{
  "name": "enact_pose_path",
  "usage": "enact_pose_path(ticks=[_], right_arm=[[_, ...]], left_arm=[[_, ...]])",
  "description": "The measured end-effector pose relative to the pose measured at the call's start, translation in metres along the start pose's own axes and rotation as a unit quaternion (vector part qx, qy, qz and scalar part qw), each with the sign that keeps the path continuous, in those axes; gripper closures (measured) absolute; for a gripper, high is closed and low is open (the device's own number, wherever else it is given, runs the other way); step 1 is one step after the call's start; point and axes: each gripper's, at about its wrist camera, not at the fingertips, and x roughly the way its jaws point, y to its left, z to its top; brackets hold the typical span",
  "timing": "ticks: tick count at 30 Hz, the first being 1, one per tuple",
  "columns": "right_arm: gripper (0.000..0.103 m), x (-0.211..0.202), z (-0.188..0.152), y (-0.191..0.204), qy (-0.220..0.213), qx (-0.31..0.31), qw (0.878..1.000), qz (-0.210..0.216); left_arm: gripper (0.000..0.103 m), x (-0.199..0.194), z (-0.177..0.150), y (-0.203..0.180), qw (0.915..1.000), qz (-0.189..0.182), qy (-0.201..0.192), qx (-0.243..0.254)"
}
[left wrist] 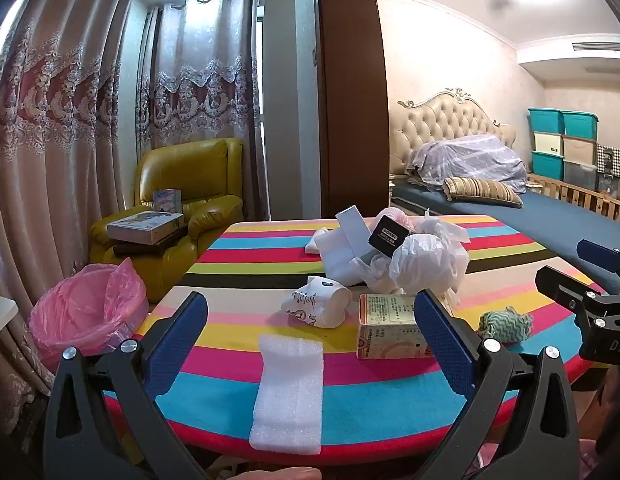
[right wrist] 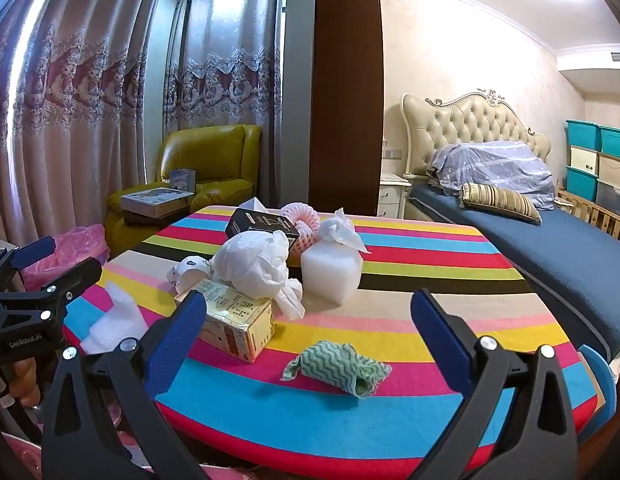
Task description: Collect trash
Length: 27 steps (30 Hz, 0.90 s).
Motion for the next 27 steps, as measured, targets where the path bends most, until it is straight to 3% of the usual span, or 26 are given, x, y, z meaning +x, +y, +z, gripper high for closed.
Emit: enact_pose_path(ticks=[27], right_arm=[[0.004,0.0014,-0.0026,-0.0009,0.001,0.006,1.0,0.001]], left_arm=[[0.006,0.0031,0.0,-0.0015,1.0,0.0,0.002,-0.002]])
